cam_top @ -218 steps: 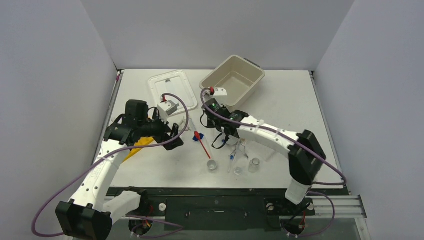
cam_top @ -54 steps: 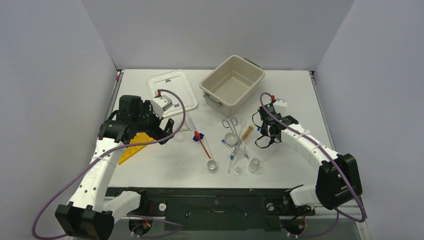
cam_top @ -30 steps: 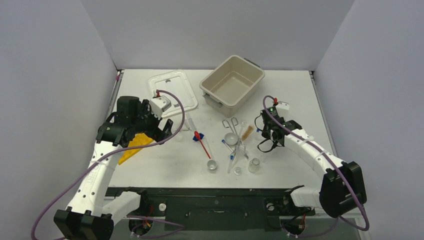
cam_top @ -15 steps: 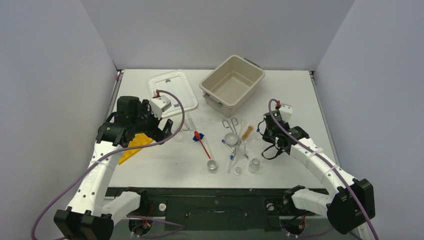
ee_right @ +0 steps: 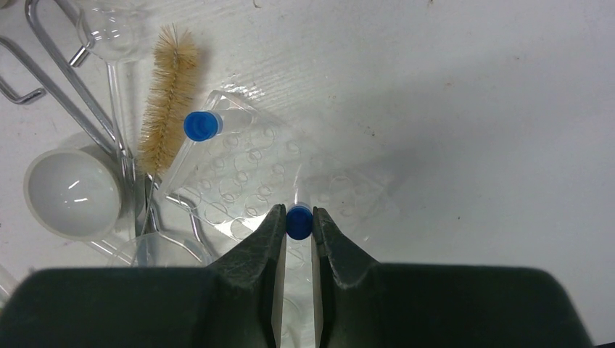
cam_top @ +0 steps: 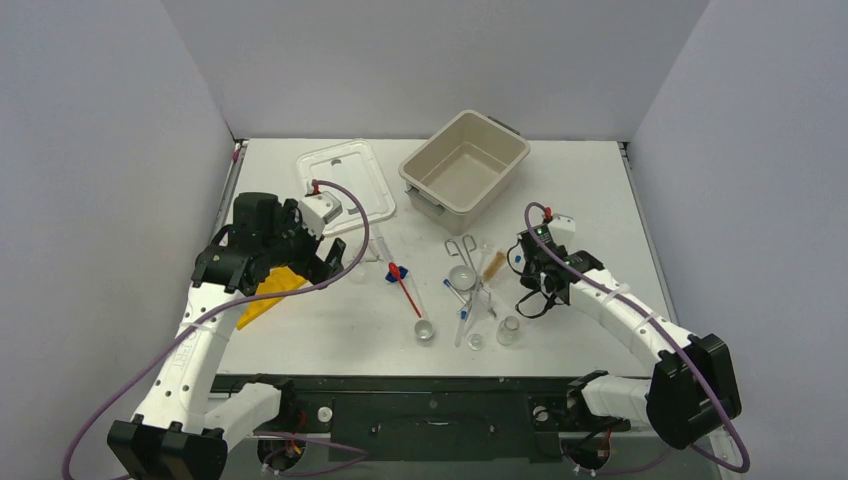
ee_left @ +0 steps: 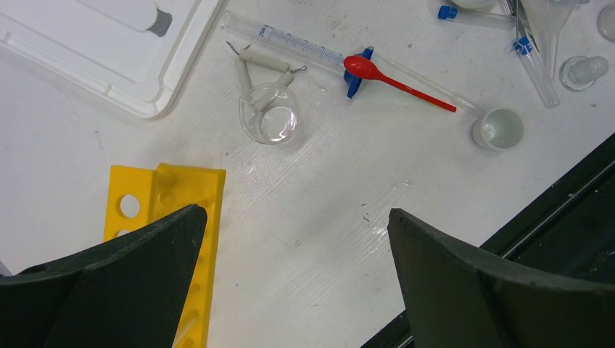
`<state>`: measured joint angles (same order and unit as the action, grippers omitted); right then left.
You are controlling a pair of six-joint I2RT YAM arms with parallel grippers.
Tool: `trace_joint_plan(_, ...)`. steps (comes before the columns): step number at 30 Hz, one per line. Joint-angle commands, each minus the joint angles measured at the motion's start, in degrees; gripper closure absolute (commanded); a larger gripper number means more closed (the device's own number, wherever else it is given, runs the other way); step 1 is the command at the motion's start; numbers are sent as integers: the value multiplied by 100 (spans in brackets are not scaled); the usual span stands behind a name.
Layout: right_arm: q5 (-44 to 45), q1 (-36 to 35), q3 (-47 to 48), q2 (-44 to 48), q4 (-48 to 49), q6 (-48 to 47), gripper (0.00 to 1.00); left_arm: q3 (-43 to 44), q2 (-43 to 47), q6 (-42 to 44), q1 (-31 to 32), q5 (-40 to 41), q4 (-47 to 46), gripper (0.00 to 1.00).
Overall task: Organize the chemistry lab equipment
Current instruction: Insert the test tube into the slot of the test tube rack.
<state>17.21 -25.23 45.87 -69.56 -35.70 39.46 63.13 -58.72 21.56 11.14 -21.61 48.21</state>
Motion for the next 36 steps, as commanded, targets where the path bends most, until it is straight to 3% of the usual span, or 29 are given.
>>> trace_joint_plan(1,284,-35,18,-124,211,-51,100,22,121,74,-20,-8,-180,3)
trace_joint_plan(8,209,-38,8,-308,293,-60,99,64,87,85,-16,-12,-141,3)
trace_joint_plan(11,231,-34,-22,-317,314,-49,89,87,42,104,-16,-21,-80,3)
trace_joint_plan(15,285,-34,-30,-145,304,-38,66,158,-55,19,-15,-21,37,3)
trace_joint_plan(21,348,-42,304,322,-49,-75,54,293,-177,-13,-14,-77,58,3)
trace_joint_plan(30,536,-613,1273,767,-715,-74,50,504,-449,-183,-11,-112,124,3)
trace_joint_plan(36,301,-1553,1705,86,-289,-57,57,411,-422,-214,-16,-211,47,4)
